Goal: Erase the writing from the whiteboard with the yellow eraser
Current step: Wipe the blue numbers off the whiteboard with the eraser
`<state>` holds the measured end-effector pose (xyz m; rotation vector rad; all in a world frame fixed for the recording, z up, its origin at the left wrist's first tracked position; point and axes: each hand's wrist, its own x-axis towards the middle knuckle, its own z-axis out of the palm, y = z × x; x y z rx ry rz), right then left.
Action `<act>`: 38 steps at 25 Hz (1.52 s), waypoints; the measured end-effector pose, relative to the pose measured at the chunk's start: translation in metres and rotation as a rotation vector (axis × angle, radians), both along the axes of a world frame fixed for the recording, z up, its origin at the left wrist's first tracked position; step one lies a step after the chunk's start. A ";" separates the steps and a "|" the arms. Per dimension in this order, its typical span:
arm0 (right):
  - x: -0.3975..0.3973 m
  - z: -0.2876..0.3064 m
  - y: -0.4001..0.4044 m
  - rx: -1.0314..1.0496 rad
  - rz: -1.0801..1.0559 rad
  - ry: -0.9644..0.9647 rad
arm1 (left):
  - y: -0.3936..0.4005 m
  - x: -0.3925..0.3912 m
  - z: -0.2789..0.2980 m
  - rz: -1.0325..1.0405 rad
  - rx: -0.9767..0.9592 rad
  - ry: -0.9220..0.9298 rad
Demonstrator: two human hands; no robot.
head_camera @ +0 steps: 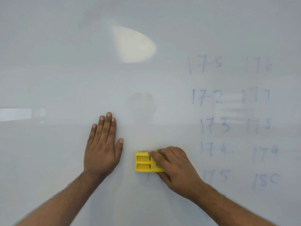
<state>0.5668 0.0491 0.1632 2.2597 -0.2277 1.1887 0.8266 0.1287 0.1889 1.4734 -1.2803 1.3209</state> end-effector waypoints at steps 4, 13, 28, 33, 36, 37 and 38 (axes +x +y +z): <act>-0.033 -0.017 -0.014 -0.042 -0.057 0.099 | 0.000 0.000 -0.008 0.005 0.018 0.006; -0.012 -0.001 -0.002 0.114 -0.012 -0.095 | -0.002 -0.005 -0.032 0.011 0.026 0.007; -0.047 -0.024 -0.023 0.027 -0.102 -0.056 | 0.000 -0.004 -0.054 0.015 0.066 -0.012; -0.044 -0.043 -0.022 0.076 -0.064 -0.096 | -0.001 -0.006 -0.057 0.018 0.079 -0.015; -0.052 -0.064 -0.021 0.068 -0.077 -0.016 | -0.001 -0.005 -0.057 0.021 0.085 -0.019; -0.055 -0.073 -0.021 0.069 -0.080 0.003 | 0.000 -0.005 -0.057 0.024 0.091 -0.020; -0.057 -0.081 -0.021 0.071 -0.083 0.021 | 0.000 -0.005 -0.057 0.028 0.097 -0.018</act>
